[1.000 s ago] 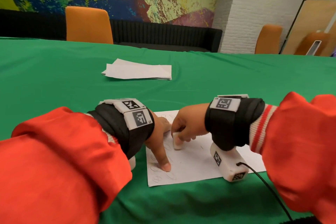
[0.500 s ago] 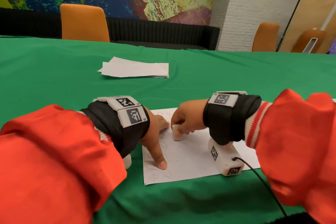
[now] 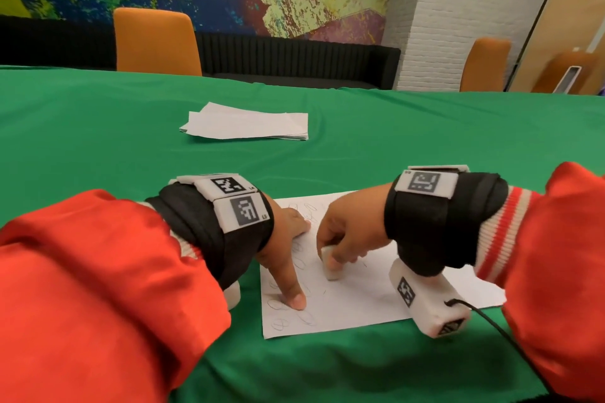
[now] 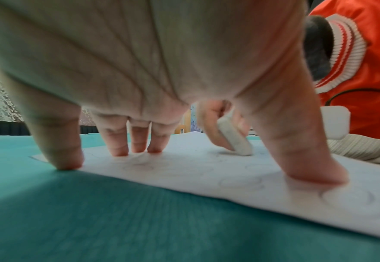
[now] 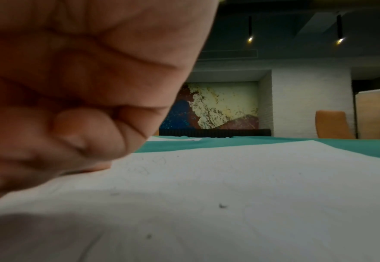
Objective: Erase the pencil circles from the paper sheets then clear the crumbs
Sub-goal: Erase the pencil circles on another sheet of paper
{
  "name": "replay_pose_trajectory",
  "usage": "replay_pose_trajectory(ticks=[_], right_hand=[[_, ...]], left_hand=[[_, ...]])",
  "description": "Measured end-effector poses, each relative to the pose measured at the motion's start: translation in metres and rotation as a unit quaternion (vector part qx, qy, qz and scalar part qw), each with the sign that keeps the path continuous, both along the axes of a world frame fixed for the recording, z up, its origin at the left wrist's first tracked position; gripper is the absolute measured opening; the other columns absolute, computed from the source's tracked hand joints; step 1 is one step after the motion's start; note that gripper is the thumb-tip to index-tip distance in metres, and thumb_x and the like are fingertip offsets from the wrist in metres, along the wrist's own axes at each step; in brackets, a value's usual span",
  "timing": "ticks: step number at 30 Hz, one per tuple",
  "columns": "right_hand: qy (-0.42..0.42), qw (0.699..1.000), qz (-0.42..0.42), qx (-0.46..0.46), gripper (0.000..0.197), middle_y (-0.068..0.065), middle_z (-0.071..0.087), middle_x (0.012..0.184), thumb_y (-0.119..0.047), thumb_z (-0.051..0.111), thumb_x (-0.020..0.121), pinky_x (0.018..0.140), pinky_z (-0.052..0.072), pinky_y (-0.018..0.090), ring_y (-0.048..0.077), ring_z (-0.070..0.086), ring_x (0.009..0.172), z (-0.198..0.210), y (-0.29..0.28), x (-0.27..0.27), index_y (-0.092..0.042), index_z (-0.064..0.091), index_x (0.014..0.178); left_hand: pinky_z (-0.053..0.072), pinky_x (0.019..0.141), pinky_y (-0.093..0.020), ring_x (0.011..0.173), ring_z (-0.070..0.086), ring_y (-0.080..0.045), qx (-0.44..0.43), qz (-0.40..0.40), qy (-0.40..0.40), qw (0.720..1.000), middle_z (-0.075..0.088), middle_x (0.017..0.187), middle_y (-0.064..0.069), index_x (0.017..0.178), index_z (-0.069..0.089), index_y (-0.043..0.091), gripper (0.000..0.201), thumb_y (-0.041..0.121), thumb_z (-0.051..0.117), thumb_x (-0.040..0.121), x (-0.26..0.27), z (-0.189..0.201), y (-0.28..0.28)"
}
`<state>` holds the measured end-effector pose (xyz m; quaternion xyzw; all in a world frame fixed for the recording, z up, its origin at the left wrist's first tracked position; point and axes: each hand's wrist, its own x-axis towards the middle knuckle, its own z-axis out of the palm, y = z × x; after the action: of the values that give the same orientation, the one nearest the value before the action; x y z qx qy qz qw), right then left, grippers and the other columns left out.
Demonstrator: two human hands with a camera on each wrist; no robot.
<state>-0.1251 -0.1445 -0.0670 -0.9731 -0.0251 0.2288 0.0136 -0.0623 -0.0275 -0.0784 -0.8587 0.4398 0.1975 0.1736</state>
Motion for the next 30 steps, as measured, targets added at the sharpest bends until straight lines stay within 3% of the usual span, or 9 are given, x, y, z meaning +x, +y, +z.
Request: replay_pose_trajectory(ticks=[7, 12, 18, 24, 30], right_hand=[[-0.055, 0.998, -0.032, -0.011, 0.020, -0.008, 0.060, 0.072, -0.025, 0.055, 0.089, 0.057, 0.040, 0.015, 0.005, 0.050, 0.058, 0.000, -0.004, 0.009, -0.018, 0.069, 0.102], [0.013, 1.000, 0.001, -0.018, 0.019, -0.008, 0.061, 0.078, -0.028, 0.057, 0.090, 0.053, 0.038, 0.013, 0.002, 0.050, 0.059, 0.002, 0.000, -0.003, -0.023, 0.067, 0.105], [-0.056, 0.998, -0.033, -0.015, 0.021, -0.011, 0.057, 0.068, -0.027, 0.056, 0.089, 0.054, 0.038, 0.014, 0.002, 0.048, 0.055, 0.000, -0.006, 0.008, -0.019, 0.068, 0.105], [0.026, 1.000, -0.003, 0.008, 0.017, -0.009, 0.061, 0.073, -0.029, 0.061, 0.087, 0.057, 0.041, 0.013, 0.003, 0.050, 0.058, 0.004, -0.001, -0.012, -0.024, 0.068, 0.102], [-0.189, 0.979, -0.057, 0.042, 0.016, -0.008, 0.064, 0.077, -0.025, 0.062, 0.085, 0.061, 0.041, 0.019, 0.005, 0.053, 0.065, 0.015, -0.019, -0.010, -0.023, 0.067, 0.101]], left_hand=[[0.024, 0.115, -0.038, 0.139, 0.028, -0.019, 0.014, 0.000, -0.001, 1.000, 0.021, 0.154, 0.003, 0.150, 0.015, 0.020, 0.111, 0.065, 0.072, 0.066, -0.001, 0.001, 0.000], [0.019, 0.114, -0.034, 0.142, 0.022, -0.018, 0.010, 0.010, 0.005, 1.000, 0.012, 0.157, 0.007, 0.152, 0.007, 0.022, 0.114, 0.063, 0.072, 0.067, -0.001, 0.000, 0.000], [0.021, 0.116, -0.036, 0.142, 0.022, -0.017, 0.013, 0.002, -0.002, 1.000, 0.014, 0.156, 0.005, 0.151, 0.009, 0.020, 0.114, 0.065, 0.072, 0.066, 0.001, -0.001, 0.000], [0.016, 0.116, -0.034, 0.144, 0.017, -0.016, 0.009, 0.011, 0.005, 1.000, 0.007, 0.158, 0.006, 0.152, 0.004, 0.021, 0.117, 0.063, 0.072, 0.067, 0.001, -0.002, 0.000], [0.019, 0.117, -0.036, 0.142, 0.022, -0.017, -0.012, 0.013, 0.016, 1.000, 0.017, 0.155, 0.002, 0.151, 0.015, 0.019, 0.108, 0.060, 0.073, 0.069, 0.000, 0.000, 0.000]])
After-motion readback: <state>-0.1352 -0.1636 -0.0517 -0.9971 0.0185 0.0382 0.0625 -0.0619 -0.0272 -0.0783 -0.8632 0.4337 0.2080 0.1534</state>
